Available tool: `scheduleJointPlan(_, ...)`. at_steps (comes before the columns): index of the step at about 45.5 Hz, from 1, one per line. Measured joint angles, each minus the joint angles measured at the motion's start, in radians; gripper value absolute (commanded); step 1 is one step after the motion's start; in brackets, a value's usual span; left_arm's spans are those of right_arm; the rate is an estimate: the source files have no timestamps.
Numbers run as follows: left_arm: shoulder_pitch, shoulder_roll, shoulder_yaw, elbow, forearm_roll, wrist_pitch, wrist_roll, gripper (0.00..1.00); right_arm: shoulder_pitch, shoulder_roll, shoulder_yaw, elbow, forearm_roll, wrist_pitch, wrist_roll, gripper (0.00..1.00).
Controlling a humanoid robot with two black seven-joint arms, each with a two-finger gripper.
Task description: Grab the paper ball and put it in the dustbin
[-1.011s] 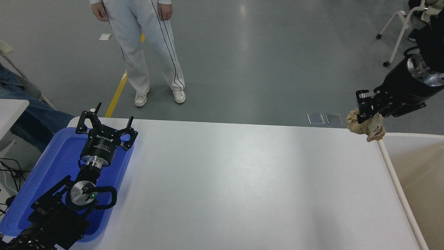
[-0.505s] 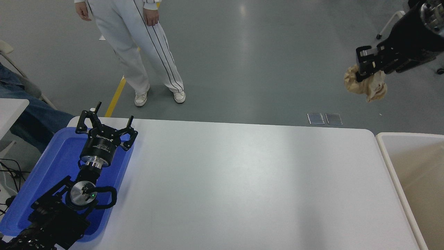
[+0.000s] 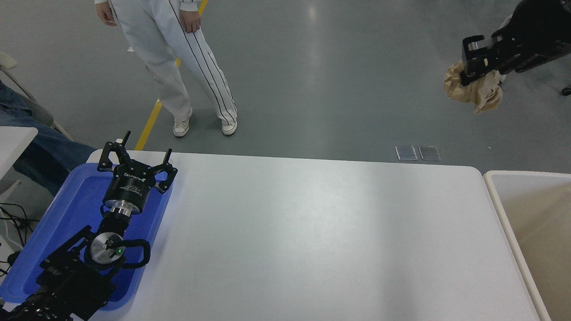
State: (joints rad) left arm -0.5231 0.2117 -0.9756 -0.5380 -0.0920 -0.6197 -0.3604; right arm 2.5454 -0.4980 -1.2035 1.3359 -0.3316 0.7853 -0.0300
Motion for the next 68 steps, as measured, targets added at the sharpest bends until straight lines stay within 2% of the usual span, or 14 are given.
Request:
scheduleJointPlan(46, 0.0, 0.0, 0.0, 0.0, 0.0, 0.001, 0.0, 1.0, -0.003, -0.326, -0.447, -0.124, -0.061, 0.0, 0.0, 0.0)
scheduleJointPlan(68, 0.0, 0.0, 0.0, 0.0, 0.0, 0.001, 0.0, 1.0, -0.117, -0.395, -0.509, -0.248, -0.058, 0.0, -0.001, 0.0)
